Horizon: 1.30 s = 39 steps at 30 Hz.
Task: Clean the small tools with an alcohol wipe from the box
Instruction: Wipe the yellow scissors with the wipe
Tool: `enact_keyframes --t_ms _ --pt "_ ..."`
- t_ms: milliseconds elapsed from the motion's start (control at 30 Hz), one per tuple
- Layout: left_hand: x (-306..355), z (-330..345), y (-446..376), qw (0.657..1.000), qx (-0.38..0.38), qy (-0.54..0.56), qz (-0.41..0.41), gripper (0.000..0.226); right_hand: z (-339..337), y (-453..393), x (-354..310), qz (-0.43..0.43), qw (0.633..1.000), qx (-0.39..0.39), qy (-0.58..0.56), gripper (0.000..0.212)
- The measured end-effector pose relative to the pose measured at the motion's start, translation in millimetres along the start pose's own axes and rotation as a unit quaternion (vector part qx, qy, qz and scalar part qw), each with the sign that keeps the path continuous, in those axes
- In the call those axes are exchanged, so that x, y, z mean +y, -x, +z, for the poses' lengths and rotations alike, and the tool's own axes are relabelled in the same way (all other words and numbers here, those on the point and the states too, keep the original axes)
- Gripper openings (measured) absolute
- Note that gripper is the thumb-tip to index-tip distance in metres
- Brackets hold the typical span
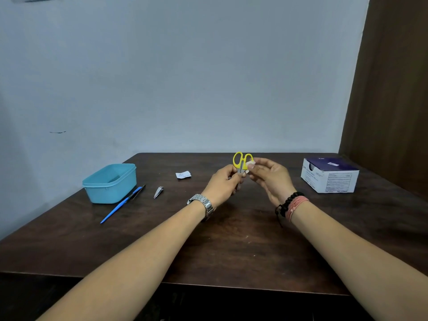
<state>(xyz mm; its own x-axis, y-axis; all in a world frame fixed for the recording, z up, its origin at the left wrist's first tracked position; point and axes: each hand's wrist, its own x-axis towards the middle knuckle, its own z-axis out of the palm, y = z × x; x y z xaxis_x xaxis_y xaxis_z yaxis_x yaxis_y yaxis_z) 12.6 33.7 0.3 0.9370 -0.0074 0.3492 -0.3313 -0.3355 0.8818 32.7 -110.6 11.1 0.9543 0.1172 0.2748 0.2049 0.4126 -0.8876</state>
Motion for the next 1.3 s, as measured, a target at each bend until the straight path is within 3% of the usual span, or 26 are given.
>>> enact_keyframes --t_ms 167,333,500,633,767,933,1067,1300 --pt "2 4 2 0.999 -0.033 0.009 -0.001 0.018 -6 -4 -8 -0.035 0.997 0.026 -0.06 0.015" --pt "1 -2 1 1.0 -0.002 0.003 0.001 0.019 -3 -2 1 0.003 0.999 -0.008 -0.033 0.01" --pt "2 -1 2 0.999 -0.015 -0.048 0.011 0.018 -6 -5 -7 -0.034 0.998 0.029 -0.038 0.011" --pt "1 -3 1 0.997 0.02 -0.076 0.003 0.015 -6 -2 -1 -0.027 0.998 0.002 0.053 0.01" --pt "0 -7 -1 0.994 0.058 -0.095 -0.001 0.016 -1 -1 2 -0.02 0.998 -0.004 0.064 0.01" --pt "2 -4 2 0.985 0.028 -0.166 0.034 0.017 -9 -7 -2 -0.041 0.998 0.023 0.043 0.009" --pt "3 -7 1 0.984 0.047 -0.168 0.027 0.018 -6 -5 2 -0.032 0.998 -0.002 0.055 0.017" --pt "7 -4 5 0.979 0.012 -0.197 0.053 0.02 -8 -4 -2 -0.06 0.995 0.043 0.072 0.009"
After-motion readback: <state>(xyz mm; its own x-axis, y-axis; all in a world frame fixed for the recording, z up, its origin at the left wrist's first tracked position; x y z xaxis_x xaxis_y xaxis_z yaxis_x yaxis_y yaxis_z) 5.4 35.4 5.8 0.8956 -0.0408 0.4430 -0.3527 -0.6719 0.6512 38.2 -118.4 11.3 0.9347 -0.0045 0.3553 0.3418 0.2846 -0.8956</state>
